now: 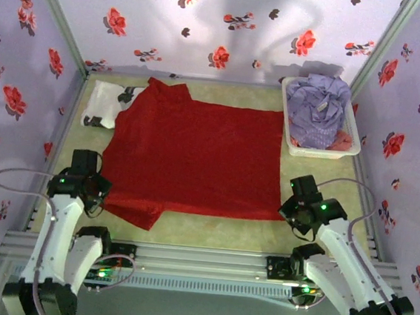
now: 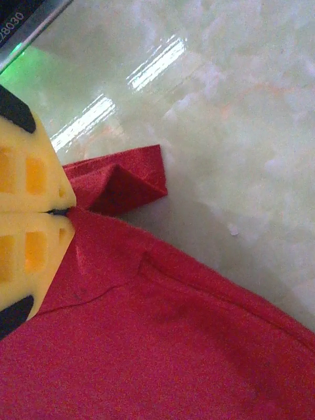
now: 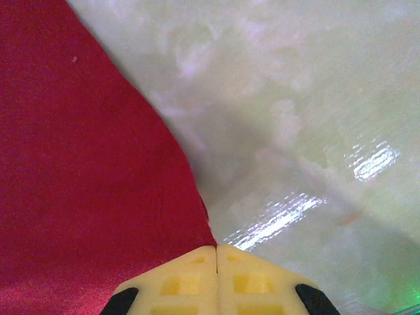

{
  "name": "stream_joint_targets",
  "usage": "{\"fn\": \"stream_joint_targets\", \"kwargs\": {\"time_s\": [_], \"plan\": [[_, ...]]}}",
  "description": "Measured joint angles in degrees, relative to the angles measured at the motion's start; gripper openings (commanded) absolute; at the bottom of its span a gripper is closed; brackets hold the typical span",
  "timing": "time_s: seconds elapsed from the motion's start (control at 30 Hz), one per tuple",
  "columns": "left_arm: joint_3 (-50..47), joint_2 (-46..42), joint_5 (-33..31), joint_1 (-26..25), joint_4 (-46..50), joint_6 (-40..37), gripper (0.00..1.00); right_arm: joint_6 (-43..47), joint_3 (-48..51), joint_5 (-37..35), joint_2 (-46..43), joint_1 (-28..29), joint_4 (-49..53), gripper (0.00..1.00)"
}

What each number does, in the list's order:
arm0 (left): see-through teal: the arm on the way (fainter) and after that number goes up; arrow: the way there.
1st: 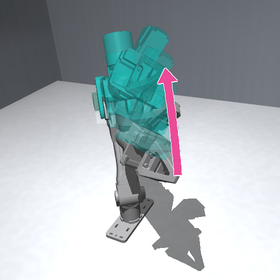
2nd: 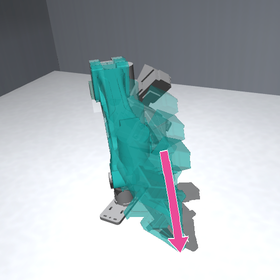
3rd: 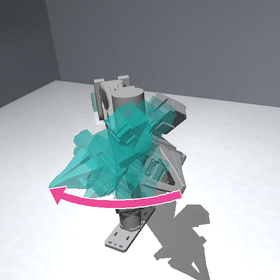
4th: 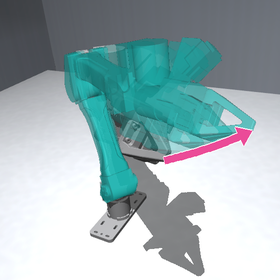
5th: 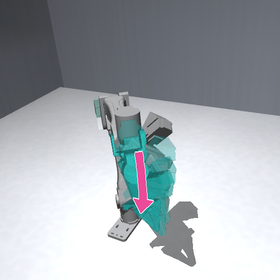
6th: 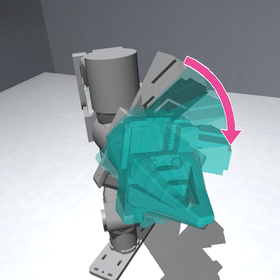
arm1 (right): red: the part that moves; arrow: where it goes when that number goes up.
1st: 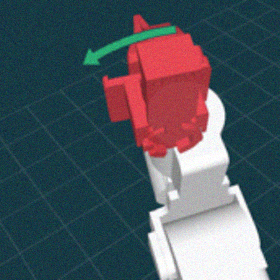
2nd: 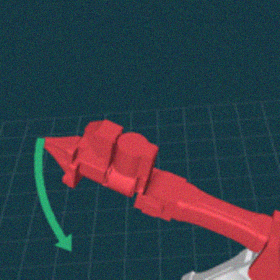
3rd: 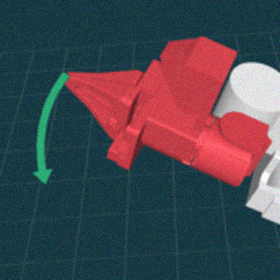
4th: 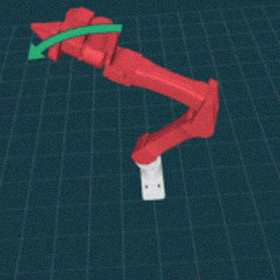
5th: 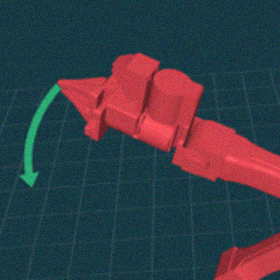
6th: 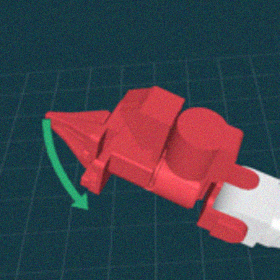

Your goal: Fold and stack the t-shirts

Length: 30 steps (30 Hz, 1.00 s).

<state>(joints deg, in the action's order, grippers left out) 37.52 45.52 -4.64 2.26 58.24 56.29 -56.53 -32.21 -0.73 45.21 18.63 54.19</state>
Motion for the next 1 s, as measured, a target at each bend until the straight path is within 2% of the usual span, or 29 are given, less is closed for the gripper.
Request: {"fn": "stream_joint_targets", "kwargs": {"time_s": [0.17,0.63,1.0], "plan": [[6.14,13.44,1.33,0.17,-0.98,-6.73,0.0,2.82,-4.11,-2.21,7.58,0.0,-1.09,0.0],[22.56,38.34,3.41,0.66,-3.26,-21.73,0.0,12.11,-14.01,-8.28,25.81,-1.46,-7.8,0.0],[32.41,46.18,4.83,2.01,-0.66,-26.88,0.0,16.02,-20.65,-8.28,35.23,-2.16,-10.84,0.0]]}}
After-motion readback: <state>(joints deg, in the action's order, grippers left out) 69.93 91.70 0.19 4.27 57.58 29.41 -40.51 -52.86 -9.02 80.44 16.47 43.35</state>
